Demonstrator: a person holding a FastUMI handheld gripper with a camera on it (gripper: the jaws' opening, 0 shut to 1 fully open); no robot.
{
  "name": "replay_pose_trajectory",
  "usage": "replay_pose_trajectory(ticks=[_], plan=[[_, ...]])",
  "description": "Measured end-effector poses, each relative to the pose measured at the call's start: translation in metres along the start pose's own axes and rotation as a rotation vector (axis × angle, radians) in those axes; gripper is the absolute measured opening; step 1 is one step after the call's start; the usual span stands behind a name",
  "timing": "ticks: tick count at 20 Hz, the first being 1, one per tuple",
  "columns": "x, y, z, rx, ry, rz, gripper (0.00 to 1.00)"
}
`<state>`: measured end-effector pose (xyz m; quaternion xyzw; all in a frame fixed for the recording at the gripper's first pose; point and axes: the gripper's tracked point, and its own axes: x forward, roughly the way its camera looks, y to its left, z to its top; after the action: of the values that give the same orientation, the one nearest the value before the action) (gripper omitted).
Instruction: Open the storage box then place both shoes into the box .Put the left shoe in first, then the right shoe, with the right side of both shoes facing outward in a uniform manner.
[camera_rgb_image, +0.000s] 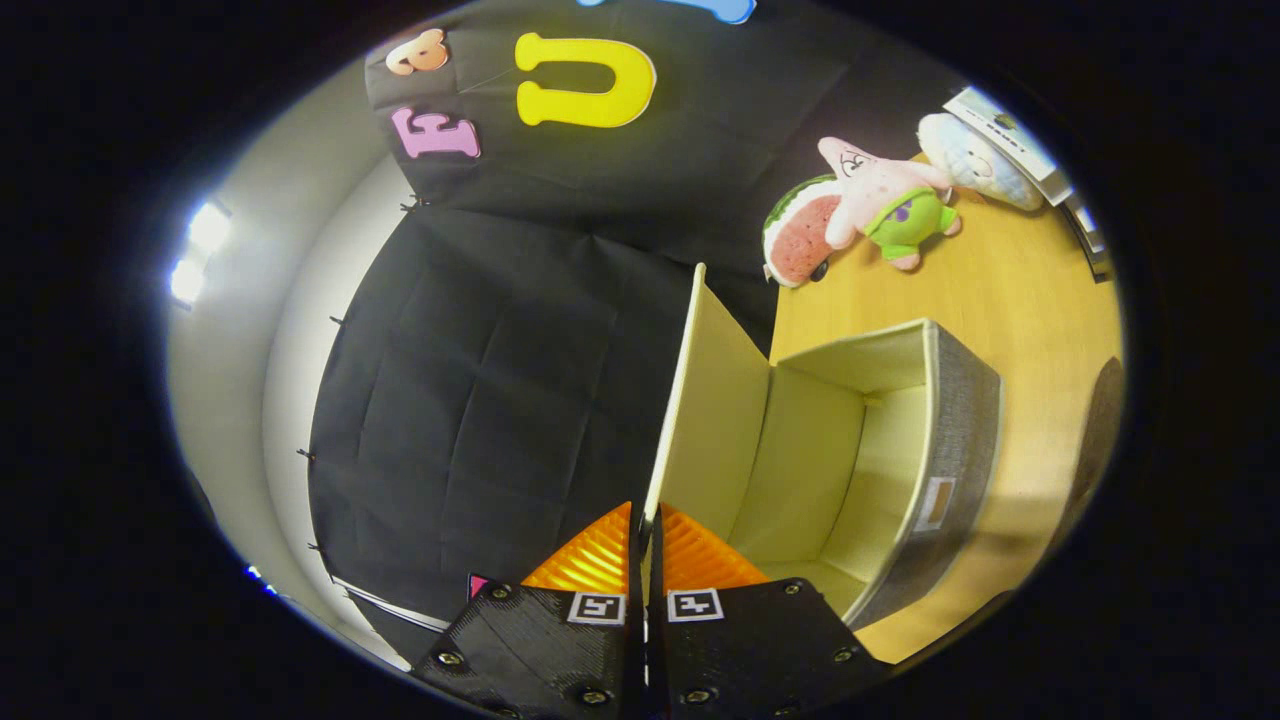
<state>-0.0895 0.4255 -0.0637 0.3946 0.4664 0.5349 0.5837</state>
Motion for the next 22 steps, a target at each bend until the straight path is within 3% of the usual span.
replay_pose_trajectory(ticks=[12, 22], plan=[[0.16, 0.045, -0.025, -0.044, 0.136, 0.001, 0.01], [0.277, -0.019, -0.083, -0.106, 0.221, -0.22, 0.01]])
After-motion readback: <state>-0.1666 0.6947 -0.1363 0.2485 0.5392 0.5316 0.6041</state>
